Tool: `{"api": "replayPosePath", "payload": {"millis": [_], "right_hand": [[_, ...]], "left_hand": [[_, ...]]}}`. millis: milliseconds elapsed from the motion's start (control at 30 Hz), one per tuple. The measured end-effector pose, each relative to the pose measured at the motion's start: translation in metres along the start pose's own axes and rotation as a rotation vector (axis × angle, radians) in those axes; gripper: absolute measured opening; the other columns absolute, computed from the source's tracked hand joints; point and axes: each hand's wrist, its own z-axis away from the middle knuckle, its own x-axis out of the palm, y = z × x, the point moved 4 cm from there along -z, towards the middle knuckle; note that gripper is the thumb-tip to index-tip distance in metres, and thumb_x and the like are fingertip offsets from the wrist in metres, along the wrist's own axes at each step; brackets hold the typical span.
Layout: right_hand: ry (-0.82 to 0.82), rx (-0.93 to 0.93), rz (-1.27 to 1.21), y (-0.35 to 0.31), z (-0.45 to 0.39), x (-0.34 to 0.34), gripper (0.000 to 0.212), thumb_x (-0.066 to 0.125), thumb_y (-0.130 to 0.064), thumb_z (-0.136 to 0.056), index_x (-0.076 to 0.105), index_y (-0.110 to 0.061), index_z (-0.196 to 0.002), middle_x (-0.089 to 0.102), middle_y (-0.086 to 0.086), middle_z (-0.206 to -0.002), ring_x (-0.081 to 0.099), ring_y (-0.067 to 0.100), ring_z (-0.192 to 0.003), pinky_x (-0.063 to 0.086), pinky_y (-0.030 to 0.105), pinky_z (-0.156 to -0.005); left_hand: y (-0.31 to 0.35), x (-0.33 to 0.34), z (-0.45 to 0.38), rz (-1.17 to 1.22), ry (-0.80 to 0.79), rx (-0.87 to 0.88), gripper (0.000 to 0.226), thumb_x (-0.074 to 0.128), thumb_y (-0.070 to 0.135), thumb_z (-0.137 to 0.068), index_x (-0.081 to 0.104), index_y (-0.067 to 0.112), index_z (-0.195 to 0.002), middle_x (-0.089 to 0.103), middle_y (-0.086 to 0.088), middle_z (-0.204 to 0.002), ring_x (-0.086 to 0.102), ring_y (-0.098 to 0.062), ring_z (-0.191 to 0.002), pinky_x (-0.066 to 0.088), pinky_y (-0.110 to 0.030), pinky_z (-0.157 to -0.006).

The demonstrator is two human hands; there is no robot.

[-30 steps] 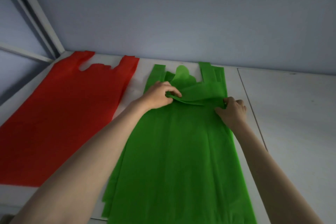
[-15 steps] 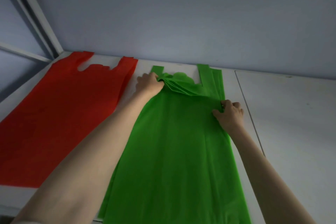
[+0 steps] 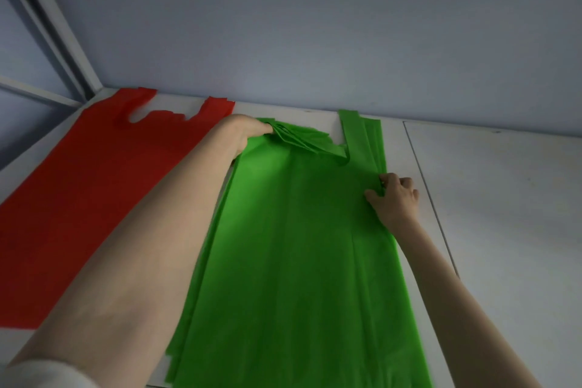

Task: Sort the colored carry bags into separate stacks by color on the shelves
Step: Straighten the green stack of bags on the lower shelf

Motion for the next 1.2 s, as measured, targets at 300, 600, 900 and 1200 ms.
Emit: {"api": "replayPosePath", "payload": {"millis": [300,600,900,1200], "right_hand": [[-0.007,0.010,0.005,-0.001,0.000,0.000,0.054,0.051,-0.023,-0.094,0.032,-0.008,-0.142,0.029,0.017,-0.145,0.026,0.035,-0.134,0.026,0.040,-0.112],[-0.009,-0.005,0.010,0.000,0.001,0.000,0.054,0.050,-0.023,-0.094,0.031,-0.007,-0.142,0.029,0.017,-0.145,0.027,0.034,-0.134,0.026,0.040,-0.111],[-0.009,-0.014,0.020,0.000,0.000,0.001,0.054,0.049,-0.023,-0.094,0.030,-0.008,-0.143,0.029,0.016,-0.145,0.027,0.033,-0.134,0.027,0.040,-0.111],[-0.010,-0.007,0.023,0.003,-0.002,0.002,0.057,0.047,-0.019,-0.094,0.025,-0.008,-0.145,0.029,0.016,-0.146,0.028,0.034,-0.133,0.024,0.038,-0.111]], "left_hand": [[0.006,0.000,0.012,0.204,-0.184,0.129,0.022,0.048,0.012,-0.095,0.060,0.007,-0.077,0.066,-0.001,-0.042,0.063,-0.010,-0.034,0.053,-0.021,-0.043],[0.008,-0.007,0.014,0.742,-0.145,0.283,0.038,0.038,0.020,-0.100,0.060,0.012,-0.070,0.072,-0.001,-0.056,0.066,-0.012,-0.047,0.052,-0.017,-0.049],[-0.007,-0.005,0.005,0.518,0.059,0.059,0.025,0.038,0.010,-0.101,0.058,0.004,-0.088,0.075,-0.010,-0.066,0.063,-0.016,-0.040,0.056,-0.027,-0.071],[0.003,-0.007,0.004,0.356,0.175,0.332,0.042,0.054,-0.007,-0.088,0.049,-0.001,-0.130,0.058,-0.021,-0.128,0.060,-0.028,-0.103,0.048,-0.036,-0.088]]}}
